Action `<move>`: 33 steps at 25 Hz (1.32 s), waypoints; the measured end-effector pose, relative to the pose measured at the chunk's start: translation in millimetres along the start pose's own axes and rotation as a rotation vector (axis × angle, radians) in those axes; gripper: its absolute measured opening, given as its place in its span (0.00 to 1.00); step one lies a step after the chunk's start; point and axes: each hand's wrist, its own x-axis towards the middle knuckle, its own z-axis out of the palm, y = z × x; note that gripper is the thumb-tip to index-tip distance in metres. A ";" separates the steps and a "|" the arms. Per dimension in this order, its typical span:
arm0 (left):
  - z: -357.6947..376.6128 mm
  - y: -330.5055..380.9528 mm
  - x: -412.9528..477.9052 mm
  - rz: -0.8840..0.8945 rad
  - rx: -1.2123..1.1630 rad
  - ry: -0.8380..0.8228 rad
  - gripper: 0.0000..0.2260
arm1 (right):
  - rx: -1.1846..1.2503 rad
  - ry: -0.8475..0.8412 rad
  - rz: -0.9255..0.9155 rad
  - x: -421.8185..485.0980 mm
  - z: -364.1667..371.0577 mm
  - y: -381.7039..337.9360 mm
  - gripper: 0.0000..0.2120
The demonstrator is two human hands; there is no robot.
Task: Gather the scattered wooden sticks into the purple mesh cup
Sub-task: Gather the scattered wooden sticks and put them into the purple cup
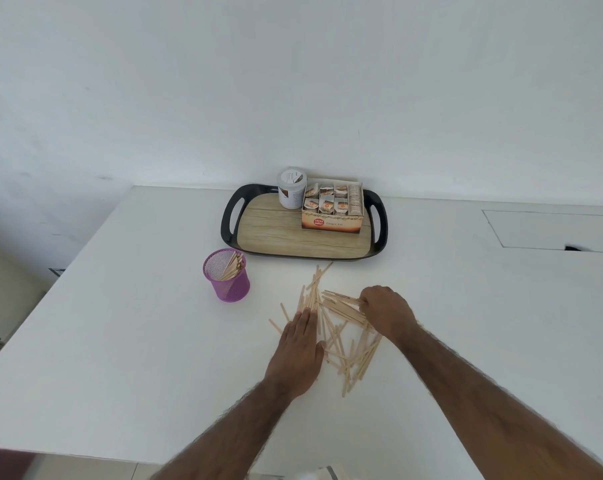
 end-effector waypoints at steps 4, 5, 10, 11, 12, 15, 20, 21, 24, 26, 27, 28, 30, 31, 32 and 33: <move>-8.4 6.2 4.6 0.019 -0.111 0.095 0.27 | 0.146 -0.024 -0.047 1.4 -8.7 5.7 0.08; -13.4 10.7 7.8 0.018 -0.184 0.136 0.27 | 0.151 -0.026 -0.080 1.9 -9.7 4.8 0.08; -41.8 35.6 33.5 -0.229 -0.720 0.227 0.27 | 0.032 -0.026 -0.242 3.4 -5.3 -12.5 0.09; -45.9 37.5 38.4 -0.284 -0.818 0.215 0.27 | 0.008 -0.035 -0.278 2.4 -2.9 -16.2 0.10; -49.2 38.6 42.2 -0.328 -0.887 0.207 0.24 | -0.009 -0.041 -0.307 1.5 -0.5 -19.7 0.10; -53.5 37.4 48.1 -0.393 -0.960 0.256 0.10 | -0.056 -0.001 -0.372 0.0 4.8 -26.5 0.08; -63.8 48.7 42.4 -0.322 -0.881 0.311 0.19 | -0.191 0.113 -0.376 3.1 3.3 -38.2 0.08; -66.3 51.8 42.4 -0.301 -0.869 0.328 0.19 | -0.187 0.128 -0.363 4.0 2.4 -40.1 0.09; -70.5 56.1 41.3 -0.274 -0.872 0.395 0.14 | -0.204 0.149 -0.274 8.0 -2.6 -42.9 0.12; -70.6 58.6 39.5 -0.246 -0.873 0.406 0.12 | -0.229 0.153 -0.217 9.8 -7.9 -45.1 0.14; -70.1 60.6 38.5 -0.231 -0.864 0.403 0.13 | -0.242 0.145 -0.196 10.2 -10.2 -46.0 0.15; -70.0 62.4 36.9 -0.224 -0.862 0.402 0.13 | -0.243 0.138 -0.177 10.5 -12.3 -46.4 0.15; -72.7 64.3 32.6 -0.244 -0.936 0.435 0.13 | -0.155 0.144 -0.147 11.9 -16.1 -45.3 0.17; -74.7 63.8 32.0 -0.262 -1.014 0.474 0.14 | -0.034 0.151 -0.132 12.9 -19.2 -44.9 0.18; -76.8 62.6 33.5 -0.287 -1.126 0.509 0.16 | 0.135 0.151 -0.122 13.5 -24.5 -45.9 0.19; -78.5 61.2 35.9 -0.324 -1.271 0.518 0.19 | 0.321 0.139 -0.114 13.8 -32.3 -48.5 0.19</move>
